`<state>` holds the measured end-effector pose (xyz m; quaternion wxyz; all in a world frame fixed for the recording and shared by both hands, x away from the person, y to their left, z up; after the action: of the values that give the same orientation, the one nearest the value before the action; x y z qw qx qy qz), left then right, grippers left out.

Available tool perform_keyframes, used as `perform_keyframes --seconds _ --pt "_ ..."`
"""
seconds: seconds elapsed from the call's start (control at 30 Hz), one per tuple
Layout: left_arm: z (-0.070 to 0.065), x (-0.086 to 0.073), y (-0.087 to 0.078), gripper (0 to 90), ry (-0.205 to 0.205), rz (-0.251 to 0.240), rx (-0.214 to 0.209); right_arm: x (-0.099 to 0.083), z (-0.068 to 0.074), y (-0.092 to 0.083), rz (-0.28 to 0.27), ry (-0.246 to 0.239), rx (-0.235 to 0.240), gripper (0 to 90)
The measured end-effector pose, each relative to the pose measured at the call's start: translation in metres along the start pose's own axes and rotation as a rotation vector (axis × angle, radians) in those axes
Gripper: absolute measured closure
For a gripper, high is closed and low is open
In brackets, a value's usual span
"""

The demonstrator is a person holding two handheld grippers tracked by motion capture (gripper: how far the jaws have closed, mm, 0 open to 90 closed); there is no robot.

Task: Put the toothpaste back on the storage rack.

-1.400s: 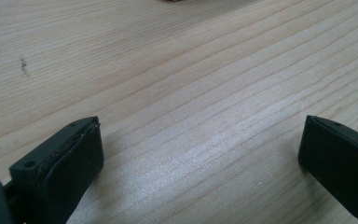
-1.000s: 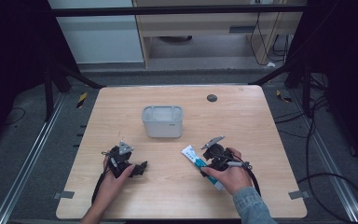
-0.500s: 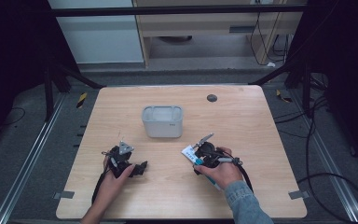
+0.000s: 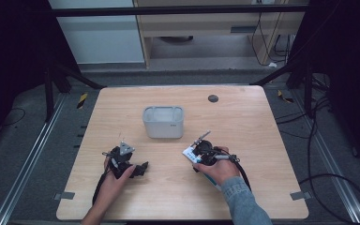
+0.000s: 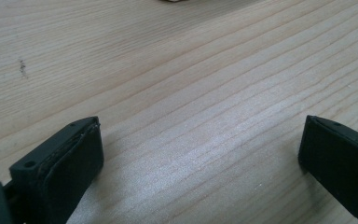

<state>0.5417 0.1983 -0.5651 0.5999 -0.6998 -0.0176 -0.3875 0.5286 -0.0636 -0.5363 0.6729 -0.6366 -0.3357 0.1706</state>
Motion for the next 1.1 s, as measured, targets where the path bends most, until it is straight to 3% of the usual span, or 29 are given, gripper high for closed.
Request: perform_keyframes --seconds 0.37,1.1 --pt "0.0000 0.0000 0.0000 0.0 0.000 0.001 0.000 0.0053 -0.0023 0.0122 0.044 0.028 0.044 50.7" --pt "0.0000 0.0006 0.0004 0.0 0.000 -0.002 0.001 0.0074 -0.0017 0.0117 0.083 0.034 0.025 58.6"
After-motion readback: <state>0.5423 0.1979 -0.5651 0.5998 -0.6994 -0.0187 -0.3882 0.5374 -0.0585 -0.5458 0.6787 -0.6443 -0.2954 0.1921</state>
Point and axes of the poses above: each handheld gripper's, and its own axes: y roughly forward along the jaws, x roughly out of its top, z roughly to its left, the point moved 8 cm from there along y, roughly forward along the jaws, and after that the axes turned 11 degrees about z, right-handed, at the moved point
